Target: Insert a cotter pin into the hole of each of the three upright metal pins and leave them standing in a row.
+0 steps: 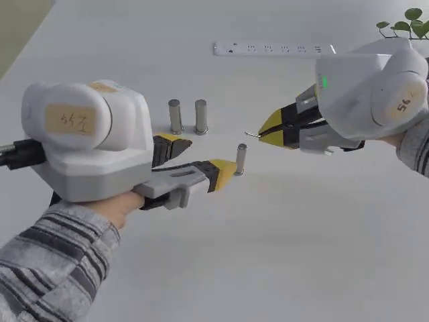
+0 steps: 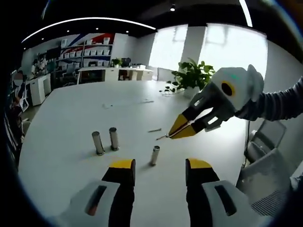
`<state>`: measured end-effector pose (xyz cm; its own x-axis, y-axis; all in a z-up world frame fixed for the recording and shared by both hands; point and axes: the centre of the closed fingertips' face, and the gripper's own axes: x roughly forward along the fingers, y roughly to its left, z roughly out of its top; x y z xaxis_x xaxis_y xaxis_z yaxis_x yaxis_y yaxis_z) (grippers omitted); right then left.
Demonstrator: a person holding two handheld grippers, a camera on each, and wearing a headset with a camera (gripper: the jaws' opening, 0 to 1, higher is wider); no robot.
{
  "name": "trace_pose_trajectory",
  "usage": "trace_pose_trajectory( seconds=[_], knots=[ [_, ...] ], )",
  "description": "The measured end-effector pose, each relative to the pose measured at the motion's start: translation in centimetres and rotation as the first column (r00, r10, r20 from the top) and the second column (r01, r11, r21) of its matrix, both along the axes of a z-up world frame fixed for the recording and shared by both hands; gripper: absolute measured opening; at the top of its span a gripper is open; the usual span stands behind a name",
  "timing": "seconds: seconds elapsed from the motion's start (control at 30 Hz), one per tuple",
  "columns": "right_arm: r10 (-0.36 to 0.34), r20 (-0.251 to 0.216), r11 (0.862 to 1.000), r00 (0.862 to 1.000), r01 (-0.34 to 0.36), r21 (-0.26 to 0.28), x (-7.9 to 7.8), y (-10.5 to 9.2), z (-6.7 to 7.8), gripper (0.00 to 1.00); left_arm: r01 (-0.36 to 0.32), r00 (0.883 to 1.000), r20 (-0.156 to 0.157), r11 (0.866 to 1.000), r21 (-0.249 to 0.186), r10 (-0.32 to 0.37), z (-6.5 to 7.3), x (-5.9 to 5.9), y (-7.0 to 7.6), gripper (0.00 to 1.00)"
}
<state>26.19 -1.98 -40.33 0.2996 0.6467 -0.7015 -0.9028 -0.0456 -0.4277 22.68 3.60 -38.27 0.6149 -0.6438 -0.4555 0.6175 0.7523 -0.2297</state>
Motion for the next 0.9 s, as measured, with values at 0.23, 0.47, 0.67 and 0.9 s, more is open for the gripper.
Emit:
trace_pose_trajectory(
  seconds=[0.23,0.47,0.67,0.9],
  knots=[
    [0.026,0.022,0.999,0.999,-0.027,0.035,-1.7,1.1,0.6,0.0,-0.004,0.999,-0.033,0.997,-0.081,0.001,0.4,0.0,-1.0,0.31],
    [0.043,0.0,0.996,0.999,-0.043,0.072,-3.4,2.1,1.2,0.0,-0.005,0.998,-0.058,0.986,-0.167,-0.004,1.0,-0.3,-2.0,0.21],
    [0.053,-0.003,0.995,0.999,-0.052,0.09,-4.1,2.6,1.6,0.0,0.006,0.997,-0.071,0.976,-0.218,-0.022,1.4,-0.7,-2.6,0.12],
    [0.06,-0.001,0.993,0.998,-0.059,0.105,-4.4,3.0,2.1,0.0,-0.01,0.997,-0.079,0.972,-0.235,-0.009,1.4,-0.6,-2.6,0.04]
  ],
)
